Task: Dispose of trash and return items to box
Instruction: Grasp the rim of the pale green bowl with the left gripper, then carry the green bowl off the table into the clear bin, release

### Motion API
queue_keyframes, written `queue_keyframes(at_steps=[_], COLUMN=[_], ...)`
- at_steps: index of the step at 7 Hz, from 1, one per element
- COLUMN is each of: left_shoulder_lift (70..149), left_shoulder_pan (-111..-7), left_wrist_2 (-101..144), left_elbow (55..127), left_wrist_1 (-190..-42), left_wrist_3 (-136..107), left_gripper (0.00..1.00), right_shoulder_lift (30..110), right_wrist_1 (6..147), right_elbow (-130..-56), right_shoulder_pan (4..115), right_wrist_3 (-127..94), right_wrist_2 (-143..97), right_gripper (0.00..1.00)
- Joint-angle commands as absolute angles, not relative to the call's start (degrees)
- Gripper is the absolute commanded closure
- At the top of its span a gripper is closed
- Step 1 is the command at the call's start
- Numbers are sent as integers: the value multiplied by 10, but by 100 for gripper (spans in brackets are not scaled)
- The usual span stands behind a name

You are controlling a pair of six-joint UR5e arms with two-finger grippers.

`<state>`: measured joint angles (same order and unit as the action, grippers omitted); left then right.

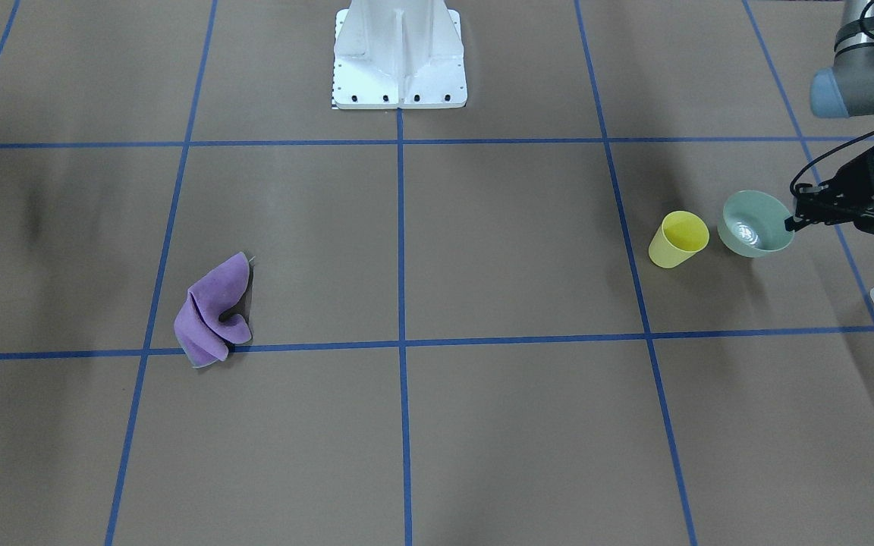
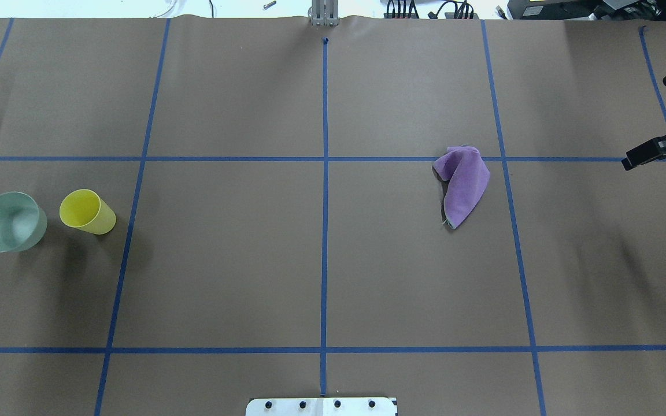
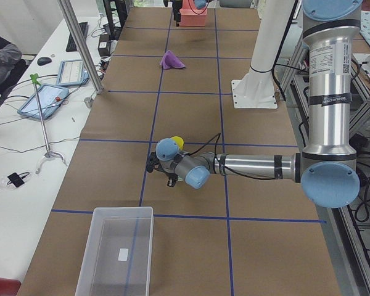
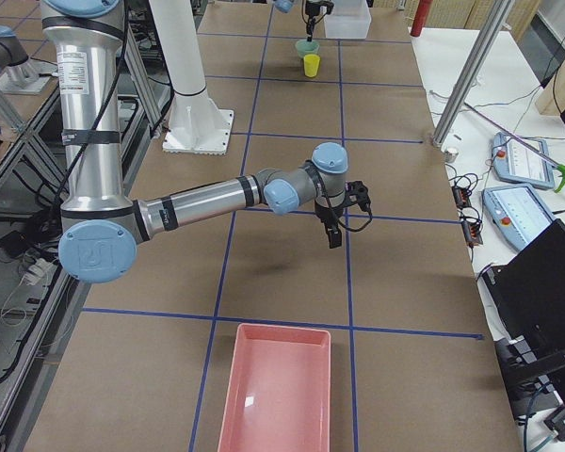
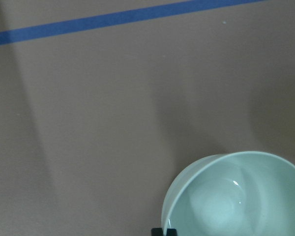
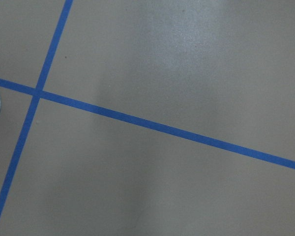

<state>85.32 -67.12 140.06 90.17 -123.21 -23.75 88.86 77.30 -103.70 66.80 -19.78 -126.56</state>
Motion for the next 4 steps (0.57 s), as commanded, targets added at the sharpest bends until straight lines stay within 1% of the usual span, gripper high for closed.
queue_keyframes(at_steps=[1,2,3,4], left_shoulder_lift=[857,888,939,985], left_shoulder_pan=[-761,-811,-863,-901], left_wrist_2=[1428,1419,1412,1373], left_elbow=[904,897,881,835], left_wrist_1=[-1145,-1056,-945,-900], left_wrist_3=[-132,-51,24,104], left_gripper=[100,100,100,100], right_shoulder_lift=[889,888,886,886], right_wrist_1=[773,773,773,773], right_elbow=[-1037,-1037,-1037,-1037], right_shoulder_pan=[668,668,668,666], right_wrist_3=[-198,-198,-201,-211], right_wrist_2=[-1266,-1266,-1266,-1265], right_gripper=[0,0,0,0])
